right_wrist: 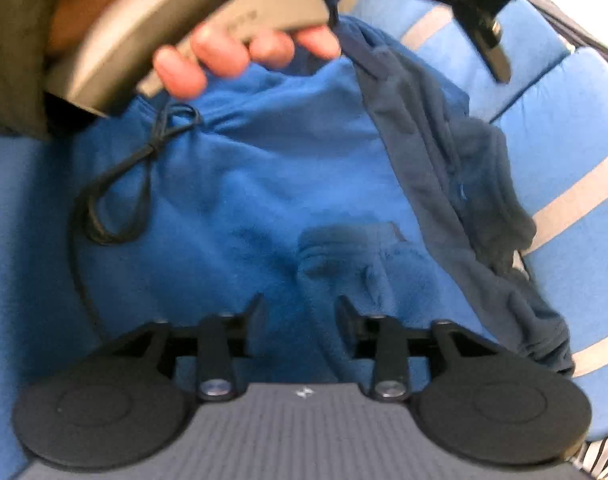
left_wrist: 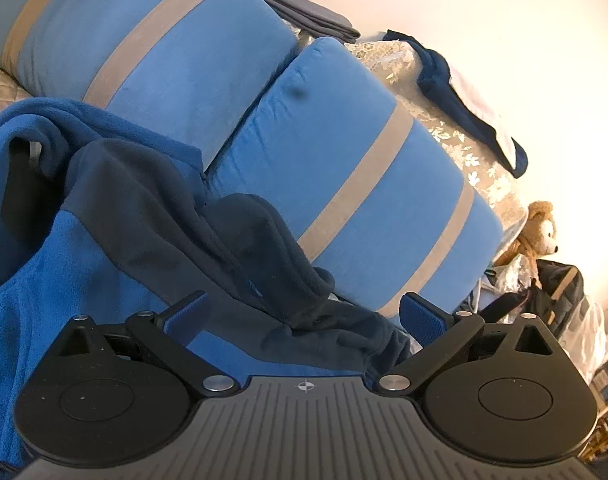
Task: Fold clothes
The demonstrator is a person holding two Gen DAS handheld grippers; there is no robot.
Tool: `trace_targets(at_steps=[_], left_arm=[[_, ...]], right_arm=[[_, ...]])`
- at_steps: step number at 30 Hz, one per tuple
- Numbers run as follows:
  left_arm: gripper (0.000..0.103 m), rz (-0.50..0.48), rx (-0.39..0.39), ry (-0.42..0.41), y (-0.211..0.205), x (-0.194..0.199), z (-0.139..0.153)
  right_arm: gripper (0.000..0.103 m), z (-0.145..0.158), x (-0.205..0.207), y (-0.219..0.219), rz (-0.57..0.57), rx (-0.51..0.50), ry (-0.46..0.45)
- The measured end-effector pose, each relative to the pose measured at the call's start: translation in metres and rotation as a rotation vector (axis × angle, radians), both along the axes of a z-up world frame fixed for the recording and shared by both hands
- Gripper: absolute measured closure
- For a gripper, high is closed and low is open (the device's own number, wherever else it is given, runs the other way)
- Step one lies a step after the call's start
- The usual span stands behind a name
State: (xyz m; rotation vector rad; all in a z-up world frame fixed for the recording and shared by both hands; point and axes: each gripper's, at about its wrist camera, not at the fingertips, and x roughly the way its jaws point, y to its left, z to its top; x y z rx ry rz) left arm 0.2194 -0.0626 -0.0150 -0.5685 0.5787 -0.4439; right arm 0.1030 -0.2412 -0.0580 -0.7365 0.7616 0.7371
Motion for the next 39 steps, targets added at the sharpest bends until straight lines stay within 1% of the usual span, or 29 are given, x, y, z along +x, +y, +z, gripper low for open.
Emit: trace_targets(at_steps=[3,5,11,16,19,22,25,27,32,39], left_arm=[[0.0,0.004,-0.002,0.002,0.001,0.0,-0.001],[0.0,0.005,-0.003,0.005,0.001,0.0,-0.001],[0.0,-0.001,-0.005,0.003,0.001,0.0,-0.001],[0.0,-0.001,-0.007,0.009,0.001,0.001,-0.002],[0.0,0.0,-0.013,0.008,0.001,0.001,-0.002],[0.0,-0.001,-0.016,0.009,0.001,0.001,-0.002],[0.0,-0.002,-0.02,0.013,0.001,0.001,-0.002],[0.0,-0.002,-0.019,0.013,0.001,0.001,-0.002],[0.0,0.002,-0.007,0.008,0.0,0.0,-0.001],[0.0,0.006,-0.003,0.015,0.0,0.0,-0.002]], right_arm=[[0.041,0.012,0.007,0.002,-0.011,0.023,-0.014],[0.039,0.018,0.016,0.003,-0.009,0.04,-0.001],[0.038,0.019,0.053,0.008,0.017,0.062,0.118],[0.035,0.01,0.09,0.01,-0.02,0.099,0.229],[0.035,0.001,0.099,0.009,-0.04,0.102,0.281],[0.035,-0.004,0.096,0.009,-0.009,0.107,0.324],[0.037,0.002,0.087,0.01,0.056,0.106,0.34],[0.037,0.007,0.085,0.01,0.076,0.1,0.323],[0.036,0.012,0.098,0.009,0.063,0.069,0.288],[0.038,0.001,0.114,0.009,0.064,0.064,0.341]])
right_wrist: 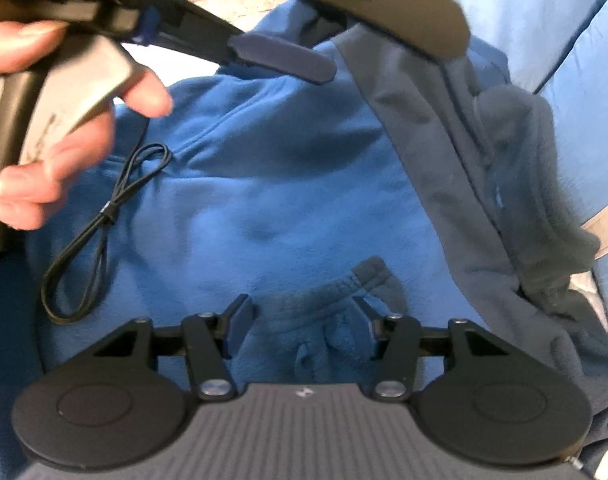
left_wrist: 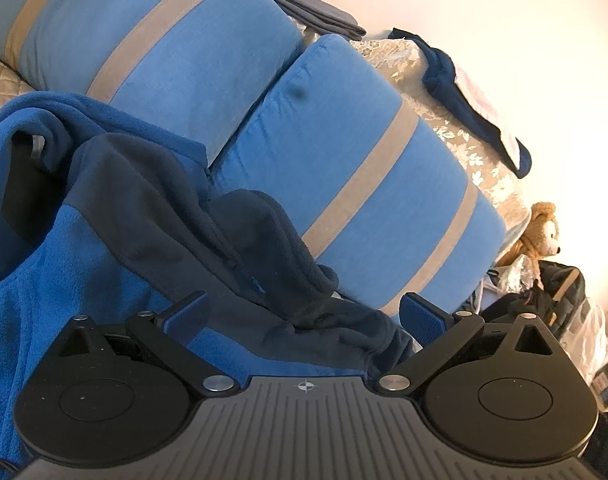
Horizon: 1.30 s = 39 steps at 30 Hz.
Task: Fold clothes
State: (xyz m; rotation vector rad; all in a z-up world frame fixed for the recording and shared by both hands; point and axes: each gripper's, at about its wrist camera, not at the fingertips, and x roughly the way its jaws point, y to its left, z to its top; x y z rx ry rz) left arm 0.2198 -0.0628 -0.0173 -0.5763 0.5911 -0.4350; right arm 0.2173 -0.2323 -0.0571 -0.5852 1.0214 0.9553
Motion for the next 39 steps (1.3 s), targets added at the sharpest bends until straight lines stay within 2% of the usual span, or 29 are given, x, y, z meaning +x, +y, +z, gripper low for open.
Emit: trace_targets(at_steps=[1,3,5,8,11,14,17,21,25,28,30,32,36,39], left_arm=[[0.0,0.0,-0.001,0.001,0.0,0.0,0.0],[0.0,-0.001,-0.002,0.004,0.001,0.001,-0.001],[0.0,-0.003,0.0,0.002,0.0,0.001,-0.001],[0.0,-0.008,0.003,-0.001,0.0,0.001,-0.001],[0.0,-0.006,0.0,-0.008,0.001,0.0,0.0],[0.0,-0.002,-0.007,-0.024,0.002,-0.001,0.0],[0.0,0.004,-0.005,-0.042,0.002,-0.003,0.001],[0.0,0.001,0.002,-0.06,0.0,-0.005,0.003],[0.0,0.0,-0.002,-0.071,0.0,-0.007,0.004],[0.0,0.006,-0.011,-0.07,0.001,-0.008,0.005],[0.0,0.012,-0.013,-0.066,0.001,-0.007,0.005],[0.0,0.016,-0.012,-0.059,0.001,-0.006,0.004],[0.0,0.014,-0.002,-0.052,-0.002,-0.005,0.003],[0.0,0.011,0.006,-0.048,-0.003,-0.004,0.002]], right_arm=[[0.04,-0.003,-0.001,0.001,0.008,-0.004,0.003],[0.055,-0.009,-0.002,0.002,0.023,-0.012,0.01],[0.079,-0.014,-0.002,0.004,0.028,-0.018,0.014],[0.087,-0.016,-0.005,0.004,0.022,-0.023,-0.011],[0.09,-0.006,-0.007,-0.004,-0.011,0.008,-0.059],[0.091,0.014,-0.009,-0.021,-0.073,0.056,-0.136],[0.091,0.045,-0.008,-0.047,-0.176,0.097,-0.249],[0.092,0.115,-0.008,-0.114,-0.436,0.168,-0.481],[0.092,0.191,-0.034,-0.214,-0.805,0.263,-0.772],[0.092,0.221,-0.069,-0.3,-1.093,0.31,-0.928],[0.092,0.22,-0.092,-0.353,-1.268,0.273,-0.988],[0.092,0.202,-0.111,-0.399,-1.447,0.222,-1.002],[0.092,0.133,-0.14,-0.468,-1.768,0.056,-0.914],[0.092,0.089,-0.164,-0.502,-1.947,0.048,-0.827]])
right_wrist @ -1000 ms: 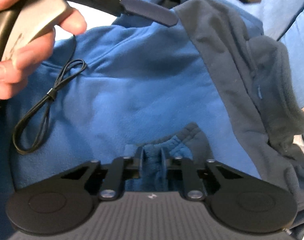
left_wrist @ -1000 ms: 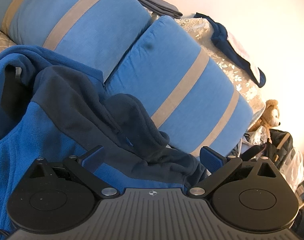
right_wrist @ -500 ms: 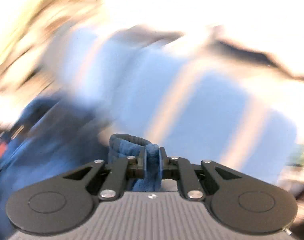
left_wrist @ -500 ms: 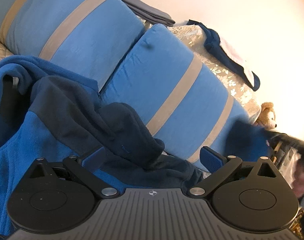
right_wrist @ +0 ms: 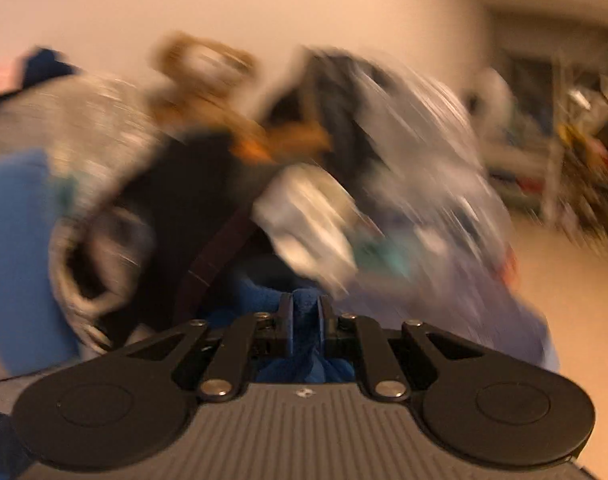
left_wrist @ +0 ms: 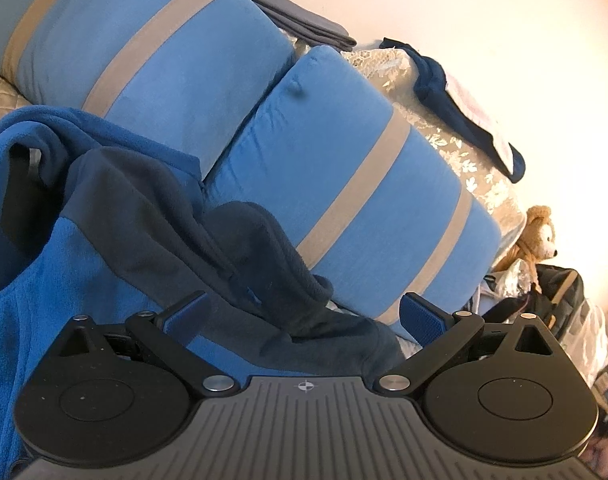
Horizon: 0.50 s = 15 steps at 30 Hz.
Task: Fold clothes
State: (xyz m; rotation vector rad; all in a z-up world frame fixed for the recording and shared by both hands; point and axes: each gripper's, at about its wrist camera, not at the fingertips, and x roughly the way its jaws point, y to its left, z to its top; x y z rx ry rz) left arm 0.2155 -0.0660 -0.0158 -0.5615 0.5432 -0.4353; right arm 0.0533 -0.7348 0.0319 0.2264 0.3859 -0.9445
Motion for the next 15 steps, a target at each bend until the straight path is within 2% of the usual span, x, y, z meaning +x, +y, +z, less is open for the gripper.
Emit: trace_targets(at_steps=[3,7,10,12,13,14,15], left_arm=[[0.0,-0.003,0.009,0.006,-0.001,0.0,-0.002],[0.0,-0.006,0.013,0.013,-0.001,0.001,-0.003],[0.0,-0.003,0.019,0.02,-0.001,0.0,-0.004],[0.0,0.004,0.023,0.024,-0.001,0.001,-0.005],[0.0,0.012,0.029,0.023,-0.001,0.001,-0.005],[0.0,0.022,0.036,0.021,-0.001,0.0,-0.004],[0.0,0.031,0.044,0.019,0.0,0.001,-0.004]], right_arm=[[0.091,-0.023,-0.013,-0.005,-0.049,0.047,0.007],[0.091,-0.032,-0.016,0.003,-0.058,0.034,0.034],[0.089,-0.027,-0.016,0.004,-0.072,0.055,0.046],[0.067,-0.022,-0.015,0.012,-0.102,0.065,0.076],[0.051,-0.019,-0.015,0.016,-0.117,0.069,0.091],[0.024,-0.017,-0.014,0.021,-0.132,0.074,0.106],[0.01,-0.012,-0.014,0.027,-0.129,0.072,0.102]])
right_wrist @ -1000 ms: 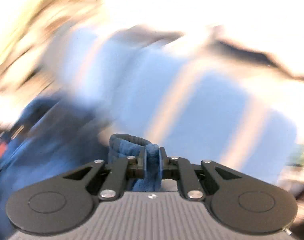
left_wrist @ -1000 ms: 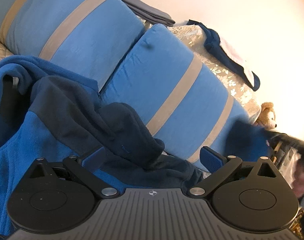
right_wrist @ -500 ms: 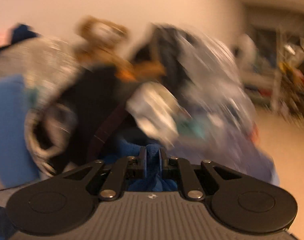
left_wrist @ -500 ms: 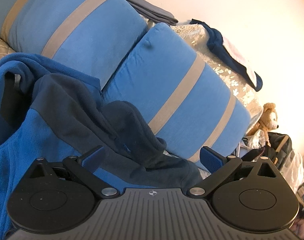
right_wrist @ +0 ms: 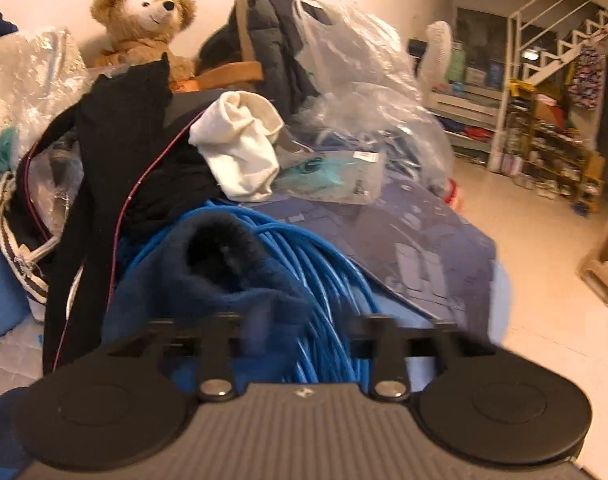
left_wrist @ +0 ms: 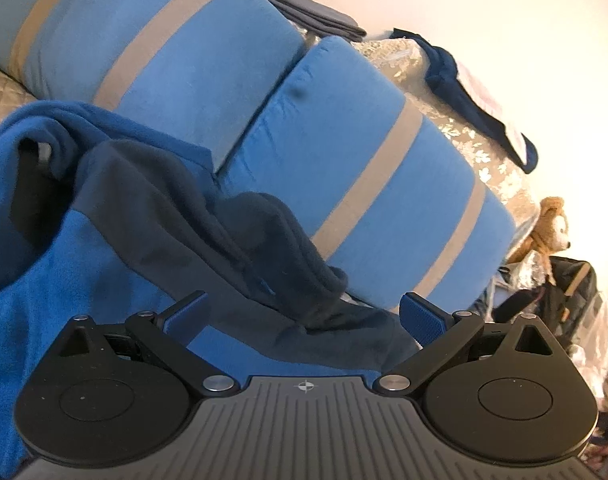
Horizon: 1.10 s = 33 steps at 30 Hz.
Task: Fold clothes
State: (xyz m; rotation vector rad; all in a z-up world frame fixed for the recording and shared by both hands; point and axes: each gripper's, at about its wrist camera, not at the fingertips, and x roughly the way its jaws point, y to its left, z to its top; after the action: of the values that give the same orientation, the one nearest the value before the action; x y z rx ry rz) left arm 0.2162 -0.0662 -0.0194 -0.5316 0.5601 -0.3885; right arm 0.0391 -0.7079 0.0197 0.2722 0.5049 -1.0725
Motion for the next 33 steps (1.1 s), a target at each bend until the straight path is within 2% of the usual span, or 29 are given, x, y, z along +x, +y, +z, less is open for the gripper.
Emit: trace_targets(at_steps=[1,4,7,10,13,19,22,24,27,31,33], left_arm=[[0.0,0.011,0.006,-0.002,0.002,0.001,0.001],[0.0,0.069,0.005,-0.001,0.013,0.003,0.008],[0.0,0.108,0.0,0.006,0.026,0.001,0.023],[0.0,0.113,0.063,-0.006,0.035,-0.004,0.05],[0.0,0.094,0.113,-0.06,0.043,-0.007,0.081],[0.0,0.085,0.167,-0.148,0.068,-0.002,0.133],[0.0,0.081,0.157,-0.17,0.086,0.003,0.156],[0.0,0.065,0.147,-0.193,0.097,0.003,0.17],[0.0,0.081,0.183,-0.246,0.114,-0.003,0.191],[0.0,0.109,0.235,-0.28,0.13,-0.007,0.2],[0.0,0.116,0.26,-0.273,0.136,-0.004,0.194]], right_arm=[[0.001,0.007,-0.001,0.009,0.027,-0.01,-0.029],[0.001,0.028,0.0,0.041,0.154,-0.041,-0.091],[0.001,0.054,0.01,0.079,0.286,-0.072,-0.104],[0.001,0.082,0.022,0.118,0.424,-0.104,-0.123],[0.001,0.106,0.035,0.157,0.523,-0.129,-0.139],[0.001,0.131,0.065,0.231,0.684,-0.005,-0.212],[0.001,0.149,0.075,0.269,0.775,0.051,-0.254],[0.001,0.169,0.078,0.294,0.85,0.064,-0.292],[0.001,0.202,0.078,0.327,0.948,0.031,-0.342],[0.001,0.225,0.086,0.359,1.044,0.034,-0.329],[0.001,0.222,0.092,0.376,1.087,0.044,-0.302]])
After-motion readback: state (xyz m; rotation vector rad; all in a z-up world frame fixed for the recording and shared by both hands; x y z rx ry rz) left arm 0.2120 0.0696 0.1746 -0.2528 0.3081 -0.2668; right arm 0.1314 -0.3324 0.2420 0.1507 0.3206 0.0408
